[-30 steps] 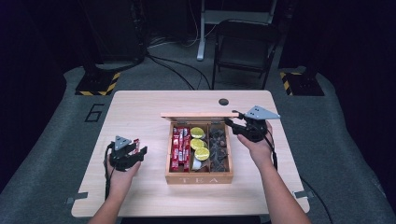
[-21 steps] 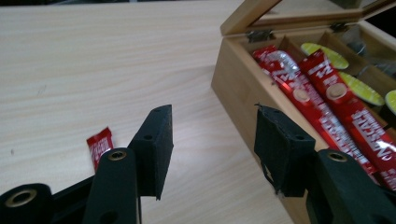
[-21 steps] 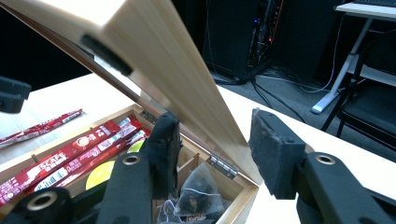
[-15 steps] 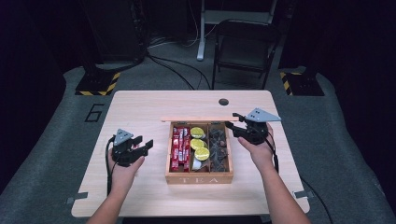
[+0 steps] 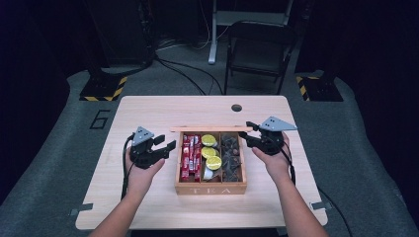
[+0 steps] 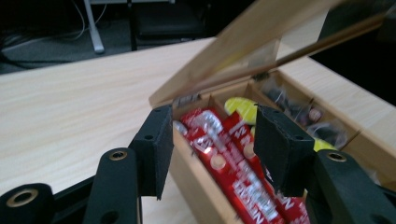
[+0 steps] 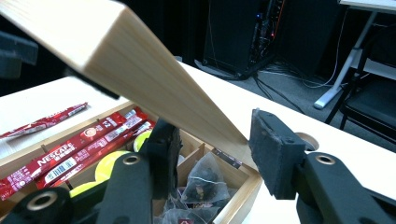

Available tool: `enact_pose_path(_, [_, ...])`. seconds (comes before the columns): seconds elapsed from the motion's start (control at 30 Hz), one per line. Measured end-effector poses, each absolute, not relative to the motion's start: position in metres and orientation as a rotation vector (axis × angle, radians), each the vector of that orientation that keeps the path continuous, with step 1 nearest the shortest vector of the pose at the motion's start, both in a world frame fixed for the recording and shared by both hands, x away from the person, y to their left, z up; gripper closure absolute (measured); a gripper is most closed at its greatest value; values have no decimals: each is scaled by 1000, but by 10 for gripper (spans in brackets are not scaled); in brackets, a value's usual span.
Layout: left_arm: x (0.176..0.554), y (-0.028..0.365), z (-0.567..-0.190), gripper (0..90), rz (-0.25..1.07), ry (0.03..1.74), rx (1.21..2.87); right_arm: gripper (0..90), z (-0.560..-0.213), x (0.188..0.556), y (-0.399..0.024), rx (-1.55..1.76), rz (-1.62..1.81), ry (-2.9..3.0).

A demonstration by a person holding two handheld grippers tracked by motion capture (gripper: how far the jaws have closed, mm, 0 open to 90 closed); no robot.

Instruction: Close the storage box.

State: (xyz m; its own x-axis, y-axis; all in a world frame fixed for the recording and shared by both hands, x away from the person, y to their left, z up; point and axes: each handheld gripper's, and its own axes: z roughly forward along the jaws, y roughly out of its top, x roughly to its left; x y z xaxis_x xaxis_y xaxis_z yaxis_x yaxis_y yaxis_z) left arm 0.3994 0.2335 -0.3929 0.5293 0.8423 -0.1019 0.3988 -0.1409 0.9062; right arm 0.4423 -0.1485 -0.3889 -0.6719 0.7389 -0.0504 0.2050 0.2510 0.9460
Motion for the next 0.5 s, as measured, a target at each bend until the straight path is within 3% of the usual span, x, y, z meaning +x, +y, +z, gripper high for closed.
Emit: enact_pose_path(0.5, [401, 218, -362, 550, 562, 947, 1787, 529, -391, 438, -147, 872, 1415, 2037])
